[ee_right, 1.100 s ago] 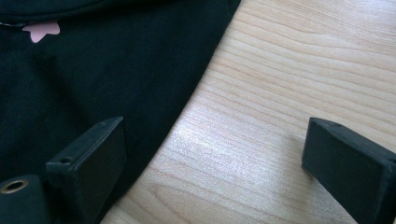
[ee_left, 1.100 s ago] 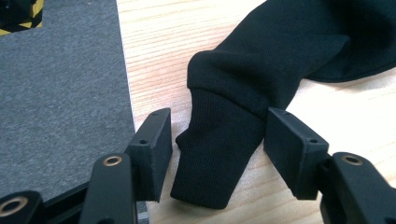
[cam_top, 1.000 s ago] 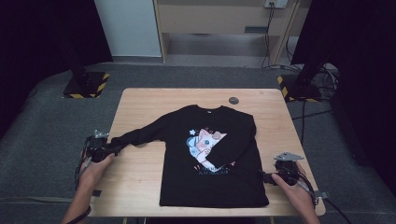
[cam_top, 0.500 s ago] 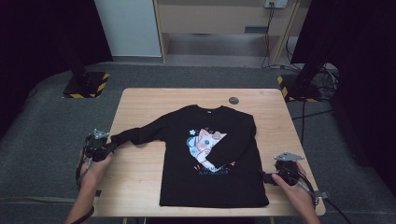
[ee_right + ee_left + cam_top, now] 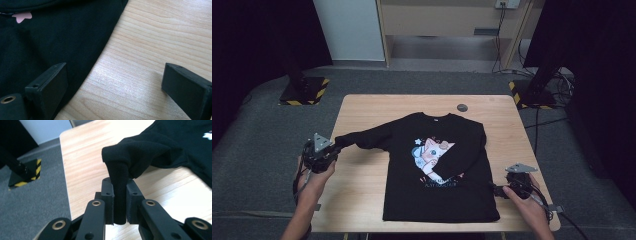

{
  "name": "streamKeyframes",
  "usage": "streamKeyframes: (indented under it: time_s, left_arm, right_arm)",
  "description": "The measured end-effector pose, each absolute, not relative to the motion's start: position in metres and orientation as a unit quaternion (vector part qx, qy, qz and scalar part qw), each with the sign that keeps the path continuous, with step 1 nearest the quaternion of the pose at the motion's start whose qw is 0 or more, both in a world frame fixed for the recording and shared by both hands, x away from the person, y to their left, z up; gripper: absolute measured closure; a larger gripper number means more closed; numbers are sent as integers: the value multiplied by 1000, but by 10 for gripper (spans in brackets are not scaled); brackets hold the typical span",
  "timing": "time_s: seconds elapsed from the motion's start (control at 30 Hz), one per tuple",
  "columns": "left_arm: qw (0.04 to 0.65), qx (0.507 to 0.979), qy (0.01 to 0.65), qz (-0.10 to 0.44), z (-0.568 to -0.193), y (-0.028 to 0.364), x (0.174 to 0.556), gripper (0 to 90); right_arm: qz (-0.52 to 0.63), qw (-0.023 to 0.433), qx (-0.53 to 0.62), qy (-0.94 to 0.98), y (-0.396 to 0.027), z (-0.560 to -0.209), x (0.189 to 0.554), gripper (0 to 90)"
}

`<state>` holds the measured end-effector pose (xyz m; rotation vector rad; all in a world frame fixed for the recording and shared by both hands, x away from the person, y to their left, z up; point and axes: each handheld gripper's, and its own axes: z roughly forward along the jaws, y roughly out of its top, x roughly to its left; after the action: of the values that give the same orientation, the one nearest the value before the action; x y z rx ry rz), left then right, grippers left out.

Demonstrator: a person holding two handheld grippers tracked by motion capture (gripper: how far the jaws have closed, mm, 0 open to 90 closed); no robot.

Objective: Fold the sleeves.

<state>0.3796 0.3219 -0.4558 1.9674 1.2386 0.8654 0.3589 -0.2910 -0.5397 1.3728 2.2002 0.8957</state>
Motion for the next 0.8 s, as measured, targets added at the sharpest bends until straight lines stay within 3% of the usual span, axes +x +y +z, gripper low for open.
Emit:
streamKeyframes:
  time_s: [0.8]
  left_arm:
    - [319, 799, 344, 376, -424, 250, 365, 800]
  right_arm:
    - [321, 196, 492, 785, -291, -540, 358, 72]
